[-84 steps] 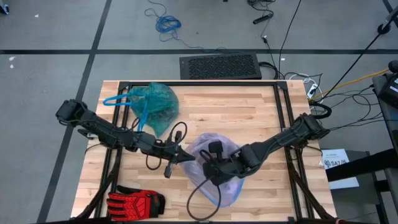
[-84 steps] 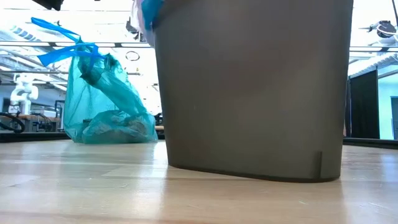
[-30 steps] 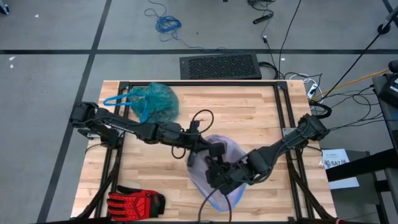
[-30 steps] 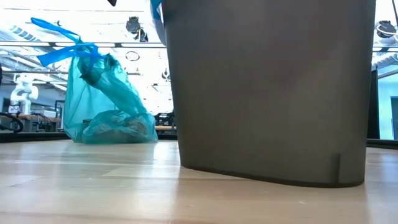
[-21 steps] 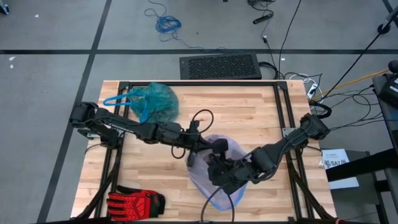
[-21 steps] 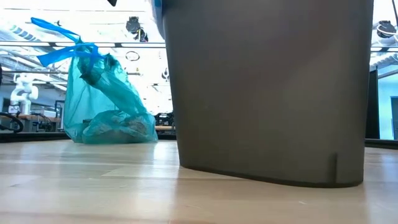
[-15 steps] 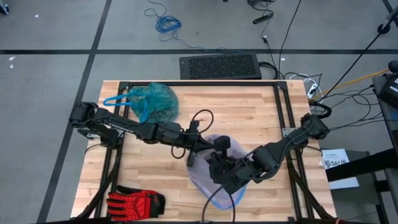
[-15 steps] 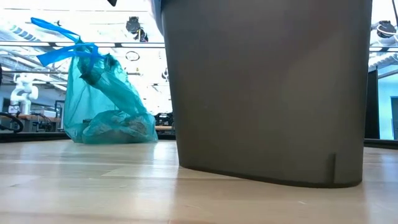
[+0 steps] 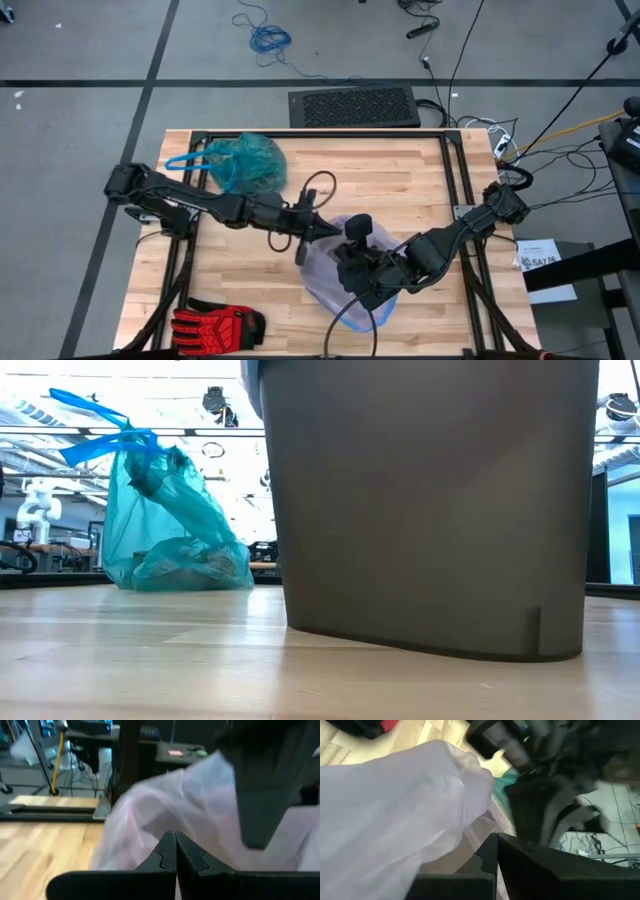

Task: Place trash/remove bag and relplace
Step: Insert the trash bag into the trash bin

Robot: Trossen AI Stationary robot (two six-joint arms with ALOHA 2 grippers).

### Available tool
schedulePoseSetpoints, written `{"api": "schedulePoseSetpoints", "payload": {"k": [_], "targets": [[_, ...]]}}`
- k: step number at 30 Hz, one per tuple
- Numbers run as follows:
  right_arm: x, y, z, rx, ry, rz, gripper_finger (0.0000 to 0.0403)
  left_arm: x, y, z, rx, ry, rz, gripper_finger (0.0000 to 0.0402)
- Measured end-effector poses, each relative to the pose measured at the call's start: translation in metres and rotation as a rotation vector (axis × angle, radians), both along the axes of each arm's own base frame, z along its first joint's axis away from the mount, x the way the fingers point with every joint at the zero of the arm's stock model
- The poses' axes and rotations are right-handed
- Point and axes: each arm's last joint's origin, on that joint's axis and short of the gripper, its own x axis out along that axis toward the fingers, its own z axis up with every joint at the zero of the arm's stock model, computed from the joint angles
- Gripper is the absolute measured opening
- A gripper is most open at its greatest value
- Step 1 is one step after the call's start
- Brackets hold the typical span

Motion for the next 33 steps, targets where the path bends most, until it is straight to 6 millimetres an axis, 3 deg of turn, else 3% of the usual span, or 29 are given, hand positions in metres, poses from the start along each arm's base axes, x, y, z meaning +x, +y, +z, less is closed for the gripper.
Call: {"api": "schedulePoseSetpoints", "payload": {"k": [9,15,19,26,33], "targets": [[0.0,0.001,0.007,0.005,-0.025,0.016,0.0,-0.021,0.01,0.035,0.021,-0.122,0.02,0.0],[-0.004,0.002,0.015,0.122,-0.012,0.005,0.0,-0.037,0.011,0.055,0.02,-0.187,-0.026,0.0],[-0.012,-0.004,0.024,0.153,-0.036,-0.115,0.0,-0.041,0.011,0.057,0.018,-0.182,-0.035,0.0],[-0.016,-0.026,0.009,0.112,-0.011,-0.36,0.0,-0.042,0.007,0.058,0.016,-0.185,-0.048,0.0],[-0.014,-0.009,-0.006,0.253,0.037,-0.301,0.0,-0.042,0.003,0.056,0.018,-0.168,-0.06,0.0]]}}
